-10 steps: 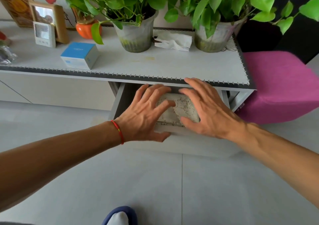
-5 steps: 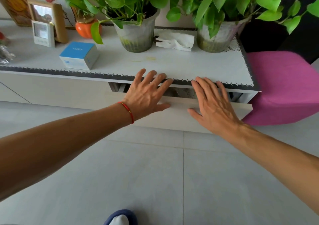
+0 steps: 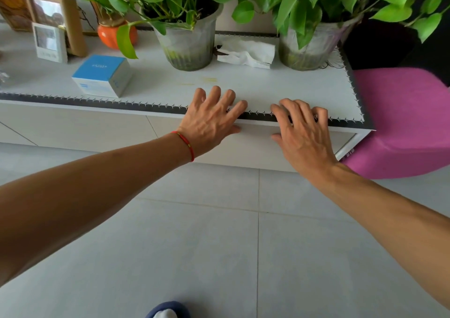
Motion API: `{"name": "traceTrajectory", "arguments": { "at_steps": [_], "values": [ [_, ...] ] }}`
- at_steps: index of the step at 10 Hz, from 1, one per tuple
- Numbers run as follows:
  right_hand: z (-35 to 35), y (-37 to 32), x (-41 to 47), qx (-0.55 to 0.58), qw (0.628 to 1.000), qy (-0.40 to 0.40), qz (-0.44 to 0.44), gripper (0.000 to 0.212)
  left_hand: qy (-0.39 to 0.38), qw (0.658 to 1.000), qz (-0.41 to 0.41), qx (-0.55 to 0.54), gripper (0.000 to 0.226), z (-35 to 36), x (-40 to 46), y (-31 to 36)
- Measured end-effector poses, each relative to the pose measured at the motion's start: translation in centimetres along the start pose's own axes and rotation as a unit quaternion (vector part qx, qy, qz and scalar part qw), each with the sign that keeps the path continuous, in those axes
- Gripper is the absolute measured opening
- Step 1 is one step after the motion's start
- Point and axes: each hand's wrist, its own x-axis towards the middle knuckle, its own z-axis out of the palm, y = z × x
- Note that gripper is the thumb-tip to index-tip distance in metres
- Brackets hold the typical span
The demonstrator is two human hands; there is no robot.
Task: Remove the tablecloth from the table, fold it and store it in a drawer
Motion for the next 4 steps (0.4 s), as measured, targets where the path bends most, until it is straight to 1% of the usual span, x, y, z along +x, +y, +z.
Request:
{"name": "traceTrajectory", "arguments": {
  "at_steps": [1, 3, 4],
  "values": [
    [0.25, 0.24, -0.04, 0.004, 1.0, 0.013, -0.007, 0.064, 0.021, 1.0, 0.004, 0.005, 0.05, 0.68, -0.04, -0.08],
    [0.51, 0.47, 0.1, 0.001, 0.999, 0.03, -0.012, 0.058, 0.031, 0.999, 0.012, -0.003, 0.049, 1.01, 0.23, -0.57],
    [0.36, 0.64, 0.22, 0.008, 0.999, 0.024, -0.02, 0.06, 0.029, 0.999, -0.006, -0.02, 0.05, 0.6, 0.46, -0.33]
  ]
}}
